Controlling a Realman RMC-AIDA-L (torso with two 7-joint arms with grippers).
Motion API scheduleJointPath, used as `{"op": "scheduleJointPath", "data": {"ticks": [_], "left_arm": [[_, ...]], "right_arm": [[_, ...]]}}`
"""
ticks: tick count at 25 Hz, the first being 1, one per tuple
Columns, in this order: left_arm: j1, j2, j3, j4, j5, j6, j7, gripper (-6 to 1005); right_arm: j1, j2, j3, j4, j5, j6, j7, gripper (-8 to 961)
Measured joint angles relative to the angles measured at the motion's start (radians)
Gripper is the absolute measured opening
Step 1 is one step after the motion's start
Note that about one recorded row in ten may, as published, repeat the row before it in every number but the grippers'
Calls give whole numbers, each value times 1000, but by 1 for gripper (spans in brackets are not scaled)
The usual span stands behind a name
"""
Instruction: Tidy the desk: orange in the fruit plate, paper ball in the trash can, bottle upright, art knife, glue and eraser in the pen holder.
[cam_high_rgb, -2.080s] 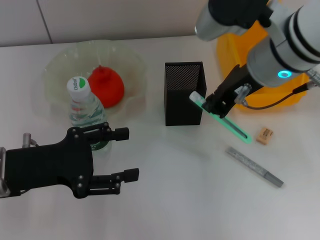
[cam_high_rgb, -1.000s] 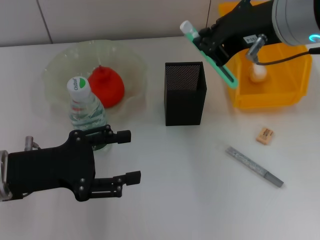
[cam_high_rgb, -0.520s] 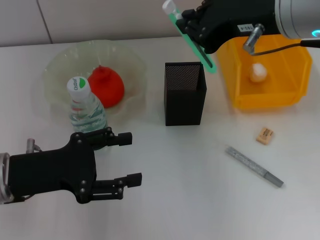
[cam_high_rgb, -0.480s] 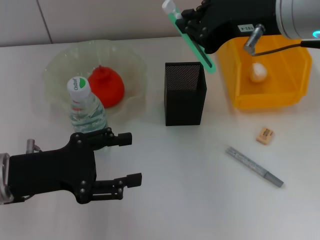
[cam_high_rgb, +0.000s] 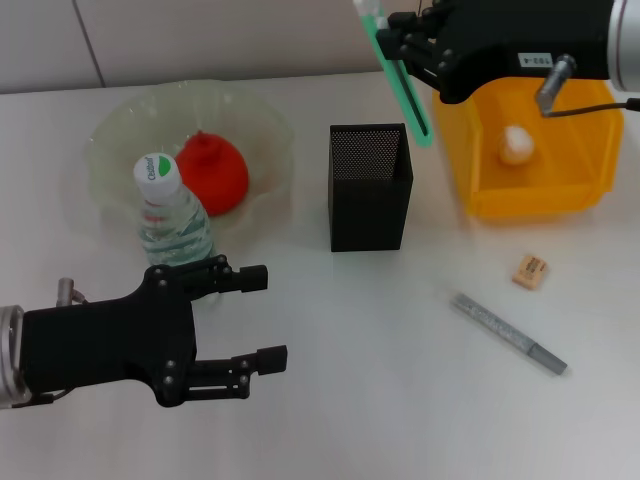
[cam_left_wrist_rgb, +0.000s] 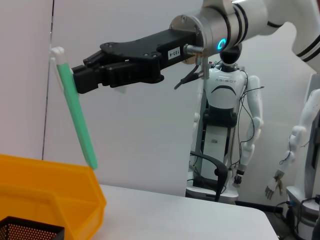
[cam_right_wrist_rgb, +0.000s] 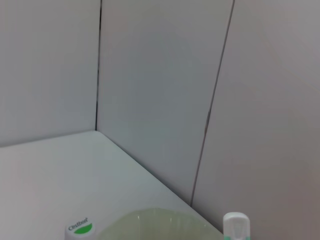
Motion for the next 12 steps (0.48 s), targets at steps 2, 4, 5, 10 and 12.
{"op": "scheduleJointPath", "data": {"ticks": [2,4,5,10,12], "left_arm": [[-1,0,0,0,0,0,0,802],[-2,0,0,0,0,0,0,802],[-2,0,0,0,0,0,0,802],[-2,-1,0,-2,0,0,0,802],[-2,-2,0,-3,-1,0,0,802]], "right_arm": [[-18,0,42,56,99,2,-103,89],[-25,0,55,75,134,3,-140,89],[-31,0,67,93,171,3,-175,89],[-51,-1,137,202,343,-21,-340,90],[-45,-2,191,295,440,-60,-432,90]]}}
